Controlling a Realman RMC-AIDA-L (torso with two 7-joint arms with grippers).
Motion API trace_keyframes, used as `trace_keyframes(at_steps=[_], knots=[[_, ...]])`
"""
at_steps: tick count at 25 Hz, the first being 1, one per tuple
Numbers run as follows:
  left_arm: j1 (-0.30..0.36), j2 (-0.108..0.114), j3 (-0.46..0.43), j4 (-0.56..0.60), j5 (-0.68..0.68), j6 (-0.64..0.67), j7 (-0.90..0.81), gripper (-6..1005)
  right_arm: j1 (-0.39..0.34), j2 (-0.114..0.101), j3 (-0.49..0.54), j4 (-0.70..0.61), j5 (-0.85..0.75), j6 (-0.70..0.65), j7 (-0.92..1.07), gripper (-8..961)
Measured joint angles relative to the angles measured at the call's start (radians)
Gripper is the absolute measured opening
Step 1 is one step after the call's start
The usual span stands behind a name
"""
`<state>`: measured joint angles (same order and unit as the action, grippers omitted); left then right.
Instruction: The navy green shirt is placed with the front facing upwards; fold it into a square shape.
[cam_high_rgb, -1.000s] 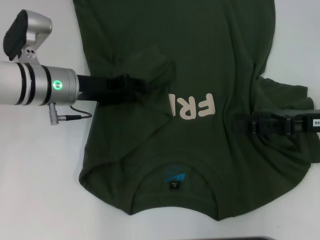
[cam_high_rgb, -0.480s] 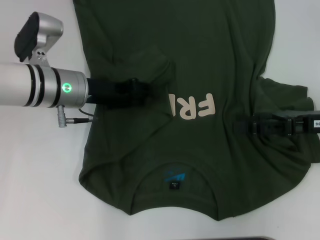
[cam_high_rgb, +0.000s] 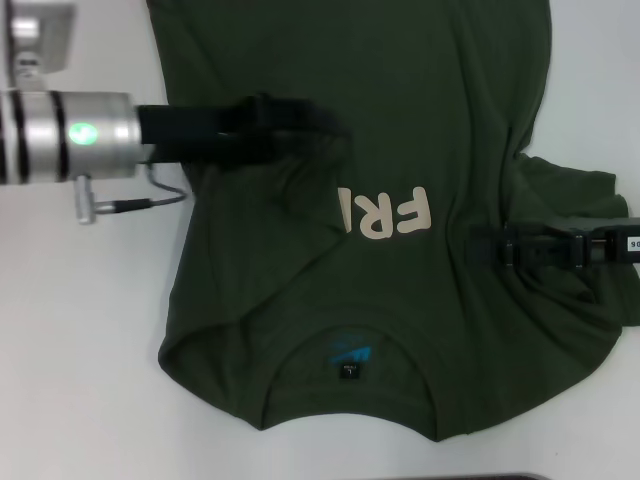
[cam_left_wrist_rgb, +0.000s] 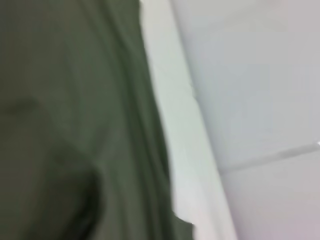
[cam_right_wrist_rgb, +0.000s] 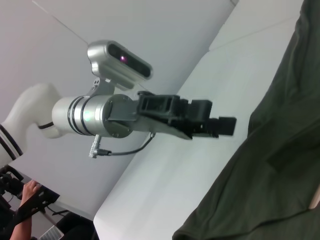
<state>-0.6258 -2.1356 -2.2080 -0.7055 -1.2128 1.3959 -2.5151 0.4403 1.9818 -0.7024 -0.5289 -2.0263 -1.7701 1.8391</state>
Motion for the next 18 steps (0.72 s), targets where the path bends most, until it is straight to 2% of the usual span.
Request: trace_keyframes(at_steps=[2, 4, 11, 18], knots=[[0.020, 0.010, 0.010, -0.009, 0.009, -0.029, -0.013, 533, -0.001, 0.000, 0.000, 0.000, 0.000, 0.000, 0.000, 915], [0.028, 0.010, 0.015, -0.009, 0.038, -0.048, -0.005, 534, -0.002, -0.001, 0.000, 0.000, 0.000, 0.001, 0.000, 915], [0.024, -0.023, 0.039, -0.005, 0.128, -0.096, 0.099, 533, -0.002, -0.005, 0.001, 0.000, 0.000, 0.007, 0.004, 915], [0.026, -0.027, 0.106, -0.003, 0.130, -0.159, 0.103, 533, -0.002, -0.006, 0.002, 0.001, 0.000, 0.008, 0.005, 915]])
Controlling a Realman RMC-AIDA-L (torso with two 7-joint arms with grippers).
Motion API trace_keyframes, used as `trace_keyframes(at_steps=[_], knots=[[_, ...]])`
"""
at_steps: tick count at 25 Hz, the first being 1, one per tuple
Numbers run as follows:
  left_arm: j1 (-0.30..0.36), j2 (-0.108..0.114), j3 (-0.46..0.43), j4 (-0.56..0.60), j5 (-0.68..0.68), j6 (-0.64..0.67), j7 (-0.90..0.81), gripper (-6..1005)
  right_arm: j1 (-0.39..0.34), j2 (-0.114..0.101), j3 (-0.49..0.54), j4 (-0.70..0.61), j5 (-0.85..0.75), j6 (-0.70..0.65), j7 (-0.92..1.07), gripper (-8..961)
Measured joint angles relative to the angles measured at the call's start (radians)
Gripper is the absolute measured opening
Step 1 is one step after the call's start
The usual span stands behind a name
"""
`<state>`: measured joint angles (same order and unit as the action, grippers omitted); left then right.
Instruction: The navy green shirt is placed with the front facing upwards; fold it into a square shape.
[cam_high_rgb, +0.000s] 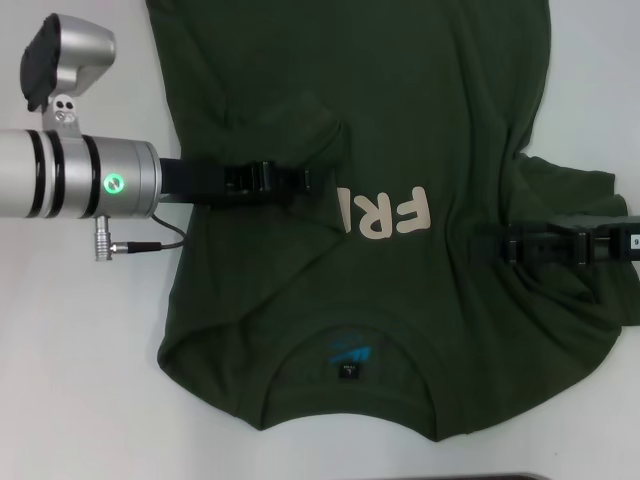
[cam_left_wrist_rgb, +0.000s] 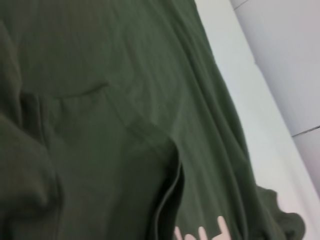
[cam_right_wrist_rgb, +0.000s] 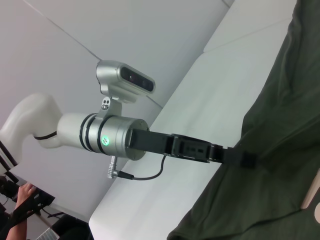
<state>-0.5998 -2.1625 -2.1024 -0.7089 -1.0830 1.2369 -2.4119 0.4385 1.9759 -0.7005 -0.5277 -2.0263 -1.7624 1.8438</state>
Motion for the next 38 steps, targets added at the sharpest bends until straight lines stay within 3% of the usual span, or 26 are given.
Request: trace_keyframes(at_steps=[12, 20, 38], knots=[[0.008, 0.001, 0.023, -0.045, 0.009, -0.054, 0.026, 534, -0.007, -0.003, -0.001, 0.004, 0.000, 0.000, 0.002, 915], [0.008, 0.000, 0.103, -0.037, 0.027, -0.109, 0.060, 533, -0.007, -0.003, 0.000, 0.005, 0.000, 0.002, 0.002, 914], [0.017, 0.000, 0.129, -0.038, 0.027, -0.140, 0.056, 533, -0.009, -0.005, 0.001, 0.009, 0.000, 0.003, 0.001, 914]])
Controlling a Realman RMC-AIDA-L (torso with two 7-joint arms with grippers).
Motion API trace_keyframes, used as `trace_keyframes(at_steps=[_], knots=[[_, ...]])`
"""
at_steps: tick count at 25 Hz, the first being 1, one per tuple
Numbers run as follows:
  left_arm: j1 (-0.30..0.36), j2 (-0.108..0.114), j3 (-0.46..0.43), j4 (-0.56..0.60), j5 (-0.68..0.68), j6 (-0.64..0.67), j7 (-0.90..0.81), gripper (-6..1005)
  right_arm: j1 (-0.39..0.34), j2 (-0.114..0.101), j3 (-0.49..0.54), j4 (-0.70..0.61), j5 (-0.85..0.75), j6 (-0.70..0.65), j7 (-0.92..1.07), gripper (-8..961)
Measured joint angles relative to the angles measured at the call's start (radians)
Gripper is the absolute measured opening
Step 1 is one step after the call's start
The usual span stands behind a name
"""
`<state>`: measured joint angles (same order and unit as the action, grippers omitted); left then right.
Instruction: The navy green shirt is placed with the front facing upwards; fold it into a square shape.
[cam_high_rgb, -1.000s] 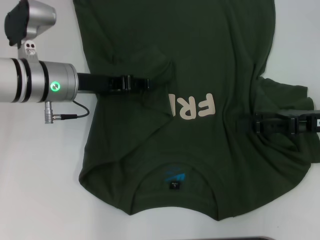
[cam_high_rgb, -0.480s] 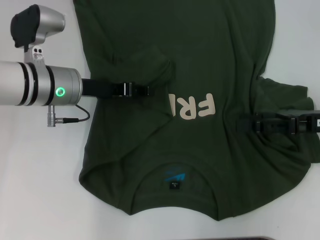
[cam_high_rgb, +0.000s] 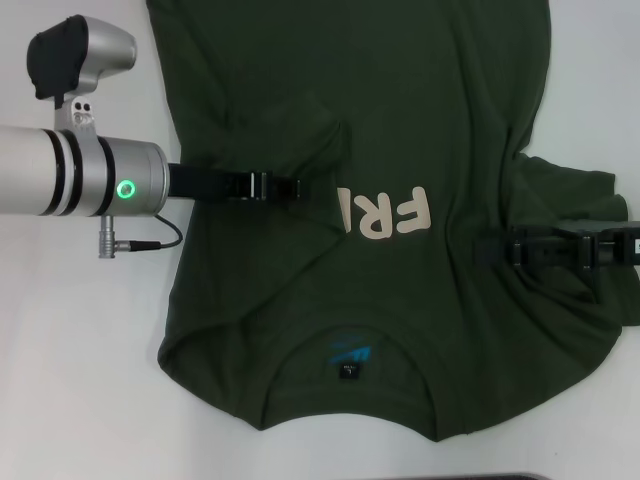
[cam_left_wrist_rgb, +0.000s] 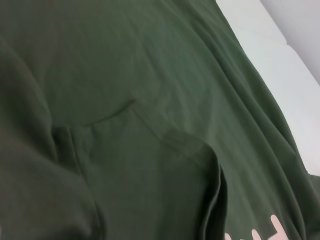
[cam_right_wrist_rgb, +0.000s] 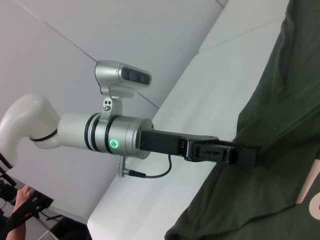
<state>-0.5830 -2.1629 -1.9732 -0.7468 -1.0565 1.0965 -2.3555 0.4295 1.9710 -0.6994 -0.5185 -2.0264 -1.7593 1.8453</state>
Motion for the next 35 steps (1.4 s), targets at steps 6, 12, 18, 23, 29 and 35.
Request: trace_keyframes(at_steps=[6, 12, 18, 23, 29, 35], knots=[[-0.006, -0.001, 0.021, 0.004, 0.000, -0.007, -0.023, 525, 0.000, 0.000, 0.000, 0.001, 0.000, 0.000, 0.000, 914], [-0.019, 0.003, 0.054, -0.005, 0.003, 0.007, -0.069, 432, -0.002, 0.000, 0.000, 0.001, 0.001, -0.002, 0.000, 914], [-0.031, 0.004, 0.056, -0.007, 0.022, 0.011, -0.088, 243, -0.003, 0.000, 0.000, 0.001, 0.001, -0.004, 0.000, 914], [-0.032, 0.005, 0.055, -0.008, 0.031, 0.006, -0.102, 138, -0.005, 0.000, 0.000, 0.000, 0.001, -0.004, 0.000, 915], [-0.033, 0.006, 0.045, -0.020, 0.036, 0.021, -0.103, 36, -0.004, 0.000, 0.000, 0.000, 0.002, -0.005, 0.000, 915], [-0.025, 0.006, 0.032, -0.045, 0.035, 0.045, -0.103, -1, -0.005, 0.000, 0.000, 0.000, 0.002, -0.008, 0.000, 915]])
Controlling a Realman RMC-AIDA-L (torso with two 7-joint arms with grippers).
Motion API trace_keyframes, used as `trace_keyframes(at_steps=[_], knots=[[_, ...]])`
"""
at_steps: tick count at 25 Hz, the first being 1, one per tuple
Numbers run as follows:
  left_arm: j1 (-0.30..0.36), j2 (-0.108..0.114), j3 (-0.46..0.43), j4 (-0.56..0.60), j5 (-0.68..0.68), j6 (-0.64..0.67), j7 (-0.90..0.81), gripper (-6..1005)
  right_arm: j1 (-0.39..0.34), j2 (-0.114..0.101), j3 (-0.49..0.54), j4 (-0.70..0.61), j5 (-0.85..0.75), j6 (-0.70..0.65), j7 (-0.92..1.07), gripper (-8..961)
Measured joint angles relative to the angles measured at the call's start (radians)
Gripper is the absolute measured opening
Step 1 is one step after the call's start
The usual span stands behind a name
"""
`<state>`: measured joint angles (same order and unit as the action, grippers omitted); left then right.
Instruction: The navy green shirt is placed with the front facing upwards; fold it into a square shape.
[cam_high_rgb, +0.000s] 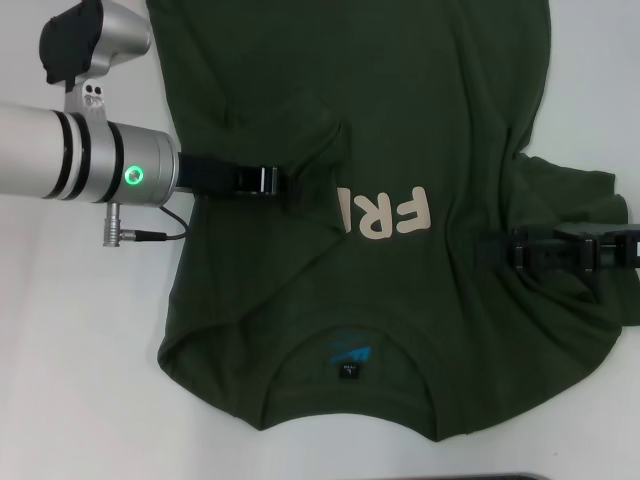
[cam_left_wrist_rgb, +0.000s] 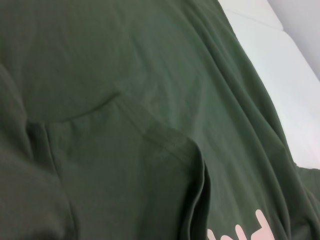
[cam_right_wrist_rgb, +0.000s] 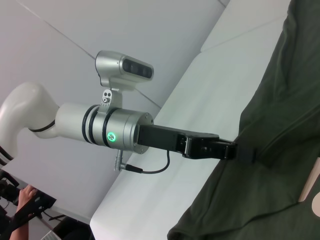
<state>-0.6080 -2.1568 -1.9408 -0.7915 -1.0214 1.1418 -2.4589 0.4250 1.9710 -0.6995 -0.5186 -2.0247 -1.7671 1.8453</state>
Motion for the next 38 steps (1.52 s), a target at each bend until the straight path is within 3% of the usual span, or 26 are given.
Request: trace_keyframes(at_steps=[5, 10, 16, 27, 32, 38], knots=[[0.010, 0.002, -0.003, -0.019, 0.007, 0.028, 0.047, 1, 0.000, 0.000, 0.000, -0.001, 0.000, 0.001, 0.000, 915], [0.071, -0.006, -0.013, -0.106, 0.004, 0.025, 0.153, 113, -0.002, -0.003, 0.000, -0.002, 0.000, 0.000, 0.000, 915], [0.102, -0.010, 0.014, -0.136, -0.007, -0.009, 0.202, 304, -0.002, -0.007, 0.000, -0.005, 0.000, -0.001, 0.012, 915], [0.126, -0.014, 0.104, -0.140, -0.040, -0.064, 0.311, 535, -0.002, -0.014, 0.000, -0.007, 0.000, 0.004, 0.027, 915], [0.130, -0.015, 0.134, -0.137, -0.040, -0.111, 0.327, 779, -0.002, -0.015, 0.000, -0.006, 0.000, 0.006, 0.028, 914], [0.133, -0.016, 0.184, -0.135, -0.044, -0.143, 0.340, 789, -0.004, -0.017, 0.000, -0.007, 0.000, 0.006, 0.028, 915]])
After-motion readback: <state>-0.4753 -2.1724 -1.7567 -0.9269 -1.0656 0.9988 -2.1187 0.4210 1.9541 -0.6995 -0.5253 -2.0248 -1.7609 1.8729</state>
